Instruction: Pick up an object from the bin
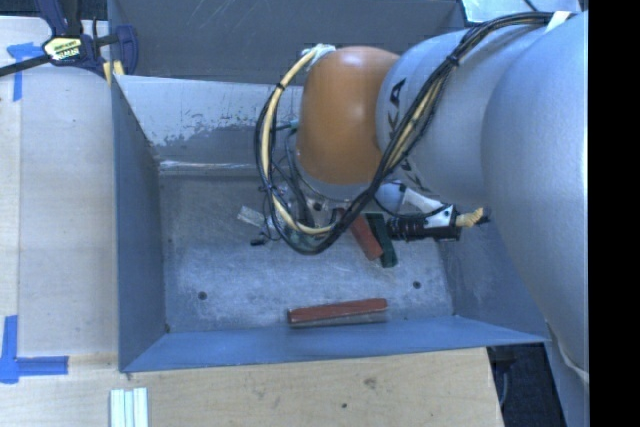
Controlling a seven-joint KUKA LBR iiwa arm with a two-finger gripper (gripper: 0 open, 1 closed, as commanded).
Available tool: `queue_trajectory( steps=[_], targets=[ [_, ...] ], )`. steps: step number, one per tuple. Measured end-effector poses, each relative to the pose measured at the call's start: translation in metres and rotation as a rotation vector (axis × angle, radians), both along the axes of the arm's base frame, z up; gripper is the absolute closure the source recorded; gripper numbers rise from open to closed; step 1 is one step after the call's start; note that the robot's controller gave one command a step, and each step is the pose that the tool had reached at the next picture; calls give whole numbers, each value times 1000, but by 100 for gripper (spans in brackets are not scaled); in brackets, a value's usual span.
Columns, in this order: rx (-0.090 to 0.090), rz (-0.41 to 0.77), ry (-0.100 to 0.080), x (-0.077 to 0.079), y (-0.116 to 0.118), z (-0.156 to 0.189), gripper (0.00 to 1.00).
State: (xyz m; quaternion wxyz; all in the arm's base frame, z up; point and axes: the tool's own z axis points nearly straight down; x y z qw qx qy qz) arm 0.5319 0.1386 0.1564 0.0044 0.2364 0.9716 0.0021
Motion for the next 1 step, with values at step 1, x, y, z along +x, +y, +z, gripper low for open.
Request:
queue_trajectory(
  steps=[1],
  targets=[
    [-1, 2, 3, 2, -1, 32, 100]
  ],
)
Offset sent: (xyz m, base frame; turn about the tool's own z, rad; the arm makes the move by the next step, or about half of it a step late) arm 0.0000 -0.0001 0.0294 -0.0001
